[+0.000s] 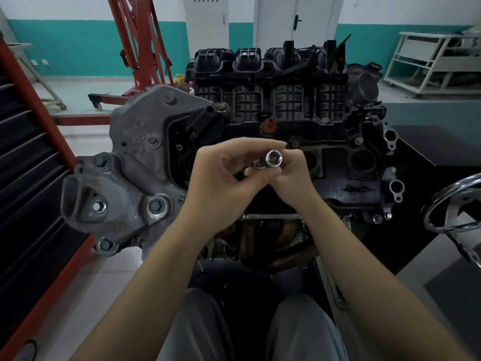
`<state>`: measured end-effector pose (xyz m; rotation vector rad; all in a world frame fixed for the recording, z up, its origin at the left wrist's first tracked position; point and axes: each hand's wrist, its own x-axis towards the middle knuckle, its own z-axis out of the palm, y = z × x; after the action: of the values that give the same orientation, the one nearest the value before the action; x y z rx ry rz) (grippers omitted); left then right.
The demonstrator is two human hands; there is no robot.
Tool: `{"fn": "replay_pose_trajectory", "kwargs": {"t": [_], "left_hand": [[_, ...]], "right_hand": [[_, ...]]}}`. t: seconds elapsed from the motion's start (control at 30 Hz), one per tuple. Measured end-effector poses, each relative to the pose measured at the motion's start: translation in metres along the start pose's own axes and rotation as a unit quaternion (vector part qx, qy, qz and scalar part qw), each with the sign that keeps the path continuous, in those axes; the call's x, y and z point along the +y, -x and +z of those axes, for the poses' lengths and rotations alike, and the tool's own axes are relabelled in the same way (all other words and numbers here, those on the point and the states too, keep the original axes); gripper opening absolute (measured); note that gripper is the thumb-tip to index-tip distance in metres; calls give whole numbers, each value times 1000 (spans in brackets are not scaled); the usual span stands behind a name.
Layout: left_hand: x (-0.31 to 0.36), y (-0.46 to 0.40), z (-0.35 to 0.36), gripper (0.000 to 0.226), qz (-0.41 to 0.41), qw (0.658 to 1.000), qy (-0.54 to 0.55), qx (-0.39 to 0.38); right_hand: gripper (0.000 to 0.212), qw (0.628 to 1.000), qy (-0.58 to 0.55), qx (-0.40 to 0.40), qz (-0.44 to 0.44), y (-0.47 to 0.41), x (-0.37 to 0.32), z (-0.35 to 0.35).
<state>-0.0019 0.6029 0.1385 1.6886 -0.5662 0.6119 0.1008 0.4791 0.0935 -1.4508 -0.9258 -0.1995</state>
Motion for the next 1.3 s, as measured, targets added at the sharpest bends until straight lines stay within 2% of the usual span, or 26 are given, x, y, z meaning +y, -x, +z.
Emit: {"fn": "replay_pose_trajectory", "kwargs": {"t": [0.07,0.17,0.23,0.37,0.47,0.63,0.7,0.77,0.9,1.0,1.1,1.2,1.3], "left_hand": [[0,1,2,40,1,1000,-14,4],[0,2,8,33,11,996,-62,60],[1,2,9,31,11,994,-66,82],[1,1,3,37,9,999,-9,40],[0,2,4,38,24,999,-23,15],[0,2,7,26,35,993,-85,81],[1,2,7,29,29,996,-59,65],[2,1,6,33,23,999,-23,38],[3,1,4,33,28,1000,-13,-1],[3,2,8,30,32,995,-74,54],[2,3,10,27,40,992,-86,88],[2,2,6,34,26,998,-33,44],[2,2,4,35,19,1000,-14,10]], "right_hand": [[43,1000,-7,21,-3,0,2,1],[30,1000,11,26,-2,0,6,2],[28,1000,14,17,-1,1,5,0],[26,1000,-11,-7,-3,1,-1,1],[30,1000,4,18,-11,1,7,-1],[22,999,13,34,-3,0,11,-2],[20,1000,5,20,-9,1,8,-2],[28,1000,-2,7,0,1,4,-2],[29,999,-1,37,4,1,8,-1],[29,999,0,46,5,1,9,0],[31,1000,5,25,0,1,6,-2],[28,1000,11,-3,-4,2,4,-1],[34,1000,15,26,-9,2,6,0]]}}
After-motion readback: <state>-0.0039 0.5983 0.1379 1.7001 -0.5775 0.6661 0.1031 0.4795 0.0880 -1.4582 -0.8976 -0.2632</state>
